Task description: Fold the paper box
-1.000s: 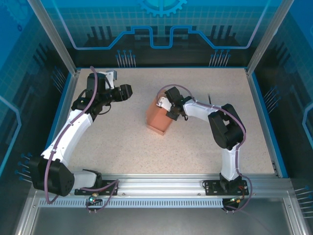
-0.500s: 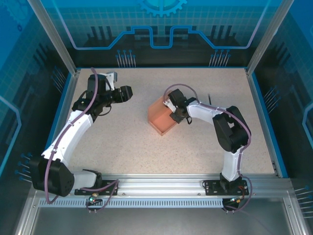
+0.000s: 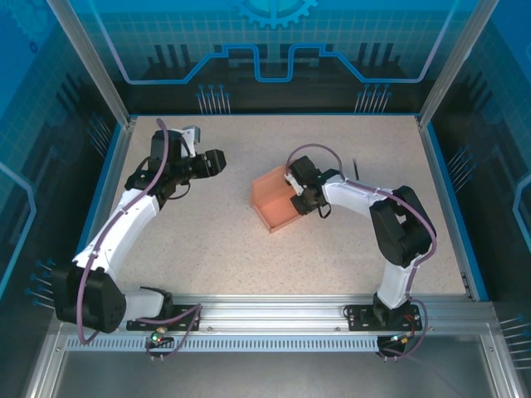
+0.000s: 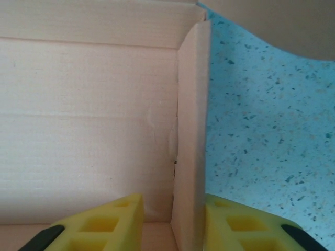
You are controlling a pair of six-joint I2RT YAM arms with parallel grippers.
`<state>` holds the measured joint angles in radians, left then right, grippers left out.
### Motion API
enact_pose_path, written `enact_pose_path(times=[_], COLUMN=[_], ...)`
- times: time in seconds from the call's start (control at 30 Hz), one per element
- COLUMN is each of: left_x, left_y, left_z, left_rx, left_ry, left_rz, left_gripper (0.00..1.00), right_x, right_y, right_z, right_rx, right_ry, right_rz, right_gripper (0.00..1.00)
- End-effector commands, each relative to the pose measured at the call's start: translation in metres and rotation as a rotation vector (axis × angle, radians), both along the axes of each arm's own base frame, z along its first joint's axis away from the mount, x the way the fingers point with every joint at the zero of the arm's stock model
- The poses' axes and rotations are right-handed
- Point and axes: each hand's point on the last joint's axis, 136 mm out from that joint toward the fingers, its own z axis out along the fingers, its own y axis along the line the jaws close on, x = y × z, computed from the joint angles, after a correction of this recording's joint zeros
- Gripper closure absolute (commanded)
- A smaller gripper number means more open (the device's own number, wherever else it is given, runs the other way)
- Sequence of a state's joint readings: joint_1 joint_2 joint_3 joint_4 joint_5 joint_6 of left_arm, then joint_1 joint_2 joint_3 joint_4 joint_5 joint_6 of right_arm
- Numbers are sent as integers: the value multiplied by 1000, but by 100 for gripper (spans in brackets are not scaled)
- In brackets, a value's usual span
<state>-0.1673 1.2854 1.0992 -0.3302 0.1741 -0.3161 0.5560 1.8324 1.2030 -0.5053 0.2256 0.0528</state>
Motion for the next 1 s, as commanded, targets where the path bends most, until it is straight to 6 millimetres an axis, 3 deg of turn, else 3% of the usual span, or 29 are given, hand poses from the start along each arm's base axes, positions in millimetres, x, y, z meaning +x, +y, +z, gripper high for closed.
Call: enact_pose_path(times=[0.0, 0.27, 0.5, 0.77, 0.97], left_x=[-1, -2, -5, -15, -23], left_y=[-3, -8, -13, -30, -56], left_z=[7, -8, -11, 3, 17], left_rx=[-34, -35, -51, -153, -190], left_ry=[-20, 13, 26, 0, -45], left_rz=[-9, -18, -16, -64, -155], left_gripper=[28, 28, 28, 27, 26], right_x=[-12, -23, -29, -22, 12], right_y=[8, 26, 11, -41, -110], right_z=[10, 34, 66, 123, 127], right_rx=[53, 173, 181, 176, 235], right_ry=[15, -10, -82, -232, -231], right_rz=[-22, -35, -58, -181, -410], right_gripper=[64, 58, 51, 47, 44])
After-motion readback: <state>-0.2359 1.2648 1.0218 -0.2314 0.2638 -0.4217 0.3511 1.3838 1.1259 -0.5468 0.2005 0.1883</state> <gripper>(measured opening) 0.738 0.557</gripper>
